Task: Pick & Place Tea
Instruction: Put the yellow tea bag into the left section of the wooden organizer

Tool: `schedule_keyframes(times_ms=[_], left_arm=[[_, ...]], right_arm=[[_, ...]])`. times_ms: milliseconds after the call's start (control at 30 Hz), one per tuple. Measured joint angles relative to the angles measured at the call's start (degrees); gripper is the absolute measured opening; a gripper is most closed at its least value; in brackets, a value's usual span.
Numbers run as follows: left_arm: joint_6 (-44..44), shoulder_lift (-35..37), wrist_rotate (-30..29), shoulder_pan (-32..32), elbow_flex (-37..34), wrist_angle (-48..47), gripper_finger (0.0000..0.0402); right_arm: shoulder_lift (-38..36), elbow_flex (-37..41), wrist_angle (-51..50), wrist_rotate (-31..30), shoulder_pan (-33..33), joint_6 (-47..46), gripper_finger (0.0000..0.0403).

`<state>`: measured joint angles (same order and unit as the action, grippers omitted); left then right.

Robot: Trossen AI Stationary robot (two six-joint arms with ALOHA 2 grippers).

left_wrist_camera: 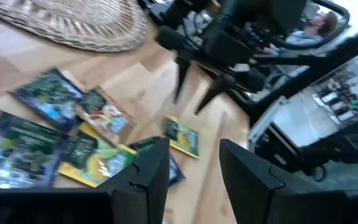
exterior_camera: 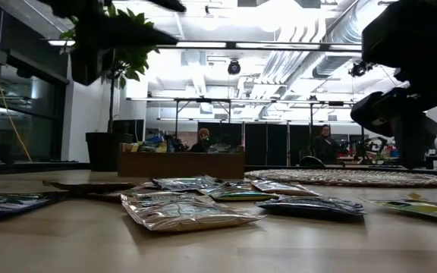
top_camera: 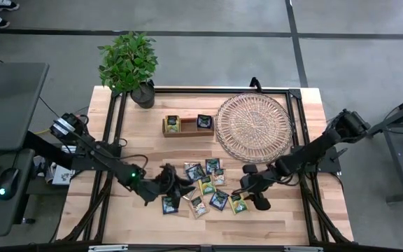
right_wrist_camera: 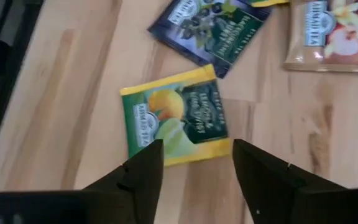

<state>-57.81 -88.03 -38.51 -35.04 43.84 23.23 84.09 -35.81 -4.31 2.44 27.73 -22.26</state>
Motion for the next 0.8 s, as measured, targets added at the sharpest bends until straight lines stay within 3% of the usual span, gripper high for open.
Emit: schedule_keyframes(times_ms=[300, 800], left_arm=[[-0.48, -1.91, 0.65, -0.03, 1.42, -0.29, 0.0138], [-0.48, -1.92, 2.04, 0.04, 1.42, -1.59, 0.0138]], right_arm=[[2.28, 0.00, 2.26, -2.19, -0.40, -0.10, 0.0259], [10.54, -0.56, 5.05, -3.59, -0.42, -4.62, 0.0261]])
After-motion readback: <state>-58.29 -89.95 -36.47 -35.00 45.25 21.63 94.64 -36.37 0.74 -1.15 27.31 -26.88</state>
